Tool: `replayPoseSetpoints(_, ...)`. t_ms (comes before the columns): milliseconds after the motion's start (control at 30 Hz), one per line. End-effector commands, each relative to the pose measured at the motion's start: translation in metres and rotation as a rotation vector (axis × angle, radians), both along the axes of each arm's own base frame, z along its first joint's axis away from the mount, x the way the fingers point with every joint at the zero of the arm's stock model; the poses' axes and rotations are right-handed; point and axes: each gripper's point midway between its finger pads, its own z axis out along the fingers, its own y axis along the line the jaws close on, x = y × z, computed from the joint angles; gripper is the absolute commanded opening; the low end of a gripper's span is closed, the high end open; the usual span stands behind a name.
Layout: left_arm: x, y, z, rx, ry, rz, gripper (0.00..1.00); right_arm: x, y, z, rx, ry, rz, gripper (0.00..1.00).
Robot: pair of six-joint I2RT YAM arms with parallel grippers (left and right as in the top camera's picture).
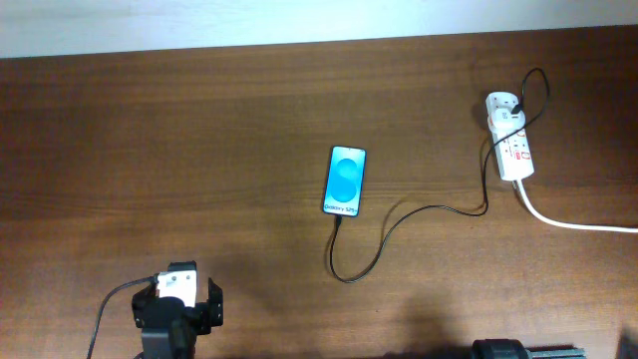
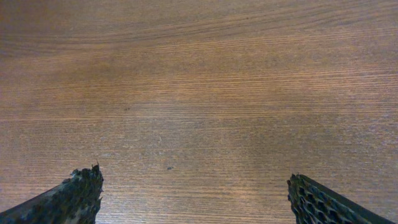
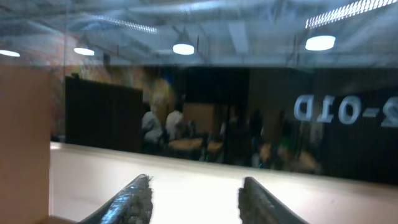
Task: Plug charger to phone and switch on socket
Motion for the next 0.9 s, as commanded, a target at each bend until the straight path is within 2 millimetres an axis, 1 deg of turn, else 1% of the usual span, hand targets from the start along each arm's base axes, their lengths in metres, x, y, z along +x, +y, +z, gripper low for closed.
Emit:
replayPoseSetpoints(0,0.000,0.001,0.000,0.014,0.001,-0.006,0.99,-0.053,-0.002,-0.002,-0.020,-0.125,-0.027,0.77)
replayPoseSetpoints(33,0.000,0.001,0.000,0.014,0.000,-0.006,0.99,-0.068,-0.001,-0.003,-0.021,-0.161,-0.029,0.84)
replayPoseSetpoints(67,0.000,0.001,0.000,0.014,0.000,-0.006,0.99,-0.087,0.000,-0.004,-0.024,-0.208,-0.036,0.95)
replayPoseSetpoints(100,0.000,0.001,0.000,0.014,0.001,-0.006,0.99,-0.110,0.001,-0.004,-0.038,-0.277,-0.043,0.99)
replayPoseSetpoints(167,0.000,0.001,0.000,0.014,0.000,-0.006,0.99,-0.142,0.001,0.002,-0.047,-0.386,-0.043,0.99)
replayPoseSetpoints(200,0.000,0.001,0.000,0.014,0.000,-0.006,0.99,-0.152,0.001,0.006,-0.045,-0.427,-0.037,0.99)
replayPoseSetpoints(267,0.000,0.001,0.000,0.014,0.000,-0.006,0.99,-0.168,-0.005,0.015,-0.025,-0.501,-0.056,0.99)
replayPoseSetpoints(300,0.000,0.001,0.000,0.014,0.000,-0.006,0.99,-0.170,-0.011,0.020,0.002,-0.521,-0.088,0.99)
replayPoseSetpoints(333,0.000,0.001,0.000,0.014,0.001,-0.006,0.99,-0.166,-0.021,0.024,0.042,-0.536,-0.140,0.99)
replayPoseSetpoints(367,0.000,0.001,0.000,0.014,0.000,-0.006,0.99,-0.158,-0.026,0.026,0.062,-0.542,-0.166,0.99)
replayPoseSetpoints(400,0.000,0.001,0.000,0.014,0.000,-0.006,0.99,-0.147,-0.026,0.026,0.061,-0.537,-0.164,0.99)
replayPoseSetpoints(433,0.000,0.001,0.000,0.014,0.000,-0.006,0.99,-0.132,-0.027,0.024,0.060,-0.520,-0.165,0.99)
replayPoseSetpoints(500,0.000,0.001,0.000,0.014,0.001,-0.006,0.99,-0.078,-0.029,0.007,0.055,-0.420,-0.167,0.99)
replayPoseSetpoints(567,0.000,0.001,0.000,0.014,0.001,-0.006,0.99,-0.035,-0.030,-0.012,0.051,-0.338,-0.170,0.99)
replayPoseSetpoints(600,0.000,0.001,0.000,0.014,0.000,-0.006,0.99,-0.002,-0.031,-0.031,0.047,-0.269,-0.171,0.99)
replayPoseSetpoints(633,0.000,0.001,0.000,0.014,0.000,-0.006,0.99,0.023,-0.032,-0.048,0.044,-0.213,-0.173,0.99)
replayPoseSetpoints(700,0.000,0.001,0.000,0.014,0.000,-0.006,0.99,0.060,-0.033,-0.076,0.040,-0.142,-0.175,0.99)
replayPoseSetpoints(767,0.000,0.001,0.000,0.014,0.001,-0.006,0.99,0.116,-0.035,-0.131,0.035,-0.038,-0.177,0.99)
replayPoseSetpoints(867,0.000,0.001,0.000,0.014,0.000,-0.006,1.00,0.164,-0.037,-0.200,0.027,0.096,-0.178,0.99)
